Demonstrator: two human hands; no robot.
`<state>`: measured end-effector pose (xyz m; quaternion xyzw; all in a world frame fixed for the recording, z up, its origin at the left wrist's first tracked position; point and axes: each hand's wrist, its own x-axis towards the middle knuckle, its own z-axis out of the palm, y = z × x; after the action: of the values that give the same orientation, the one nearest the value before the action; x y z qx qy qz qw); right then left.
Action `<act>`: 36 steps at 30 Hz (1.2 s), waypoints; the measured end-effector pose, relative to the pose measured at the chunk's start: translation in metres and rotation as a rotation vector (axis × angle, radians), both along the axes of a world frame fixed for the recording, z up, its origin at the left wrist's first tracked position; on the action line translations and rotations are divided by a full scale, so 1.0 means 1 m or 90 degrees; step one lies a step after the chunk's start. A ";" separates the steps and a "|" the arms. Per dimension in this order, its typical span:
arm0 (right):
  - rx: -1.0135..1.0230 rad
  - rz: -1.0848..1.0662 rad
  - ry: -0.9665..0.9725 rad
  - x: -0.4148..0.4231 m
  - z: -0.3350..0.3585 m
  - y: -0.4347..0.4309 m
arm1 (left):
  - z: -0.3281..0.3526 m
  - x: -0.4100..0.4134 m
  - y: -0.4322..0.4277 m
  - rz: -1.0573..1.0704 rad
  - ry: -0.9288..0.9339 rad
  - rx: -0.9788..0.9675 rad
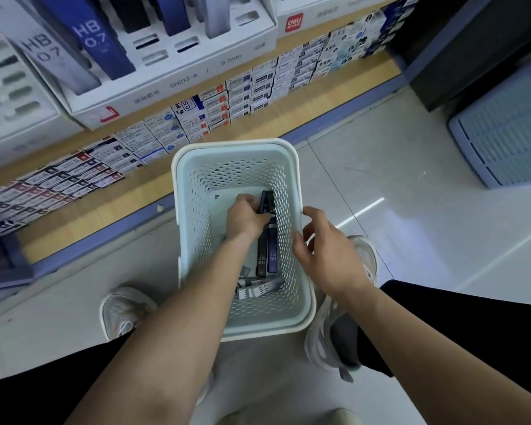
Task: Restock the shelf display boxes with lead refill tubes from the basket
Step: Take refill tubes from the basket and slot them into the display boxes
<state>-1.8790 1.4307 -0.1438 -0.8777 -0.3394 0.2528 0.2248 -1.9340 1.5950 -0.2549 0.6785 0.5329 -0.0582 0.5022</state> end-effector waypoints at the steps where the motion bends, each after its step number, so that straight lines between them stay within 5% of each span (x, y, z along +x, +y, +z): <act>1: 0.000 0.002 -0.001 0.000 0.000 0.000 | 0.000 0.001 -0.001 -0.001 -0.003 -0.008; 26: -0.004 0.003 0.024 0.001 0.005 -0.001 | 0.009 0.003 -0.021 -0.048 -0.060 -0.085; 36: 0.000 0.012 0.058 -0.010 0.000 -0.004 | 0.016 -0.032 -0.021 -0.027 0.075 -0.072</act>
<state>-1.8888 1.4264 -0.1433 -0.8623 -0.3367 0.2945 0.2374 -1.9662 1.5736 -0.2388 0.6553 0.5430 -0.1384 0.5065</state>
